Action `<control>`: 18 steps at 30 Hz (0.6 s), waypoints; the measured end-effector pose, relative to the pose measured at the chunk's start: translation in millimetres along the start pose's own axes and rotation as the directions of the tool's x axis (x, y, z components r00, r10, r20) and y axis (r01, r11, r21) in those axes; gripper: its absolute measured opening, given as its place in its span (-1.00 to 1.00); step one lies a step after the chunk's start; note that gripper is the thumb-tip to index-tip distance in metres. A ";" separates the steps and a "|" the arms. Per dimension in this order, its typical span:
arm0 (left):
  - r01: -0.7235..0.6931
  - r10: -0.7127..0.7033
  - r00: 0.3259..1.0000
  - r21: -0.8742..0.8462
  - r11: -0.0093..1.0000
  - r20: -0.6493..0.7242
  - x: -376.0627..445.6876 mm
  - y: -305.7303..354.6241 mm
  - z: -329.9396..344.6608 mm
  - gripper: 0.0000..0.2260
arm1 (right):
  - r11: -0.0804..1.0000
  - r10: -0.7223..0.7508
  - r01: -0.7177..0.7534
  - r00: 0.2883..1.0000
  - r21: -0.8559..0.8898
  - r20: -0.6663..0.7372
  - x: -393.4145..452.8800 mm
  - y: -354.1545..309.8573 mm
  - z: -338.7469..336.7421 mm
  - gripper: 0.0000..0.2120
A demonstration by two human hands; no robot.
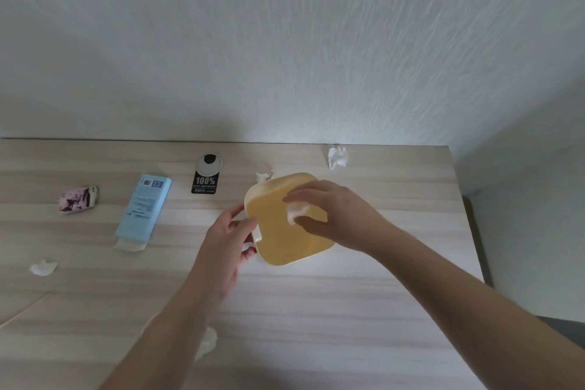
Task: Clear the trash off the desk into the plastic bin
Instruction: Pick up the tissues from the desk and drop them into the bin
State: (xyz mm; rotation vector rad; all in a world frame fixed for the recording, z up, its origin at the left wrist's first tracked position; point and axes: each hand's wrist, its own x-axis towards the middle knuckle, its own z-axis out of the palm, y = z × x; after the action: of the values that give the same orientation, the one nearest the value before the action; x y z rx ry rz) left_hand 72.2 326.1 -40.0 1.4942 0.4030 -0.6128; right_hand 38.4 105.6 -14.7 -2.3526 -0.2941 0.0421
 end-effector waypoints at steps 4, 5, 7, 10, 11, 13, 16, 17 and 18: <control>0.013 -0.013 0.999 -0.008 1.000 -0.033 1.4 1.6 -0.8 -0.75 | 0.983 0.148 -0.116 0.961 0.145 -0.232 13.7 30.3 -3.6 -0.80; 0.014 -0.015 0.999 -0.009 1.000 -0.042 1.2 2.2 -1.9 -0.74 | 0.970 0.216 -0.170 0.932 0.174 -0.292 19.7 42.7 -2.7 -0.82; 0.015 -0.016 0.999 -0.012 1.000 -0.047 0.1 2.9 -3.8 -0.73 | 0.937 0.344 -0.298 0.877 0.182 -0.337 32.7 70.2 0.4 -0.82; 0.011 -0.012 0.999 -0.017 1.000 -0.047 -2.6 3.5 -7.2 -0.71 | 0.867 0.485 -0.496 0.861 -0.045 -0.149 51.7 114.5 10.4 -0.64; 0.009 -0.010 0.999 -0.017 1.000 -0.046 -2.9 3.8 -9.2 -0.71 | 0.821 0.549 -0.549 0.834 -0.159 -0.050 55.6 126.0 14.4 -0.56; 0.009 -0.010 0.999 -0.024 1.000 -0.049 -3.2 2.8 -14.3 -0.70 | 0.729 0.643 -0.585 0.763 -0.355 0.064 60.0 144.4 22.4 -0.45; 0.010 -0.013 0.998 -0.047 0.999 -0.056 -4.7 0.3 -23.1 -0.70 | 0.705 0.607 -0.510 0.794 -0.492 0.046 62.4 159.3 34.0 -0.47; 0.016 -0.020 0.998 -0.058 0.998 -0.060 -4.6 -0.6 -26.2 -0.70 | 0.714 0.566 -0.484 0.825 -0.506 0.009 62.9 161.1 35.4 -0.51; 0.024 -0.029 0.997 -0.070 0.997 -0.067 -4.7 -1.5 -29.5 -0.71 | 0.723 0.528 -0.470 0.848 -0.507 -0.033 63.5 162.1 35.6 -0.56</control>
State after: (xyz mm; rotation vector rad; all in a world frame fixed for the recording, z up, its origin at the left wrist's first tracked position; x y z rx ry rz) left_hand 71.1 356.0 -40.0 1.4484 0.4931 -0.5647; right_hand 128.3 32.2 -149.3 -2.8910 0.3412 0.4120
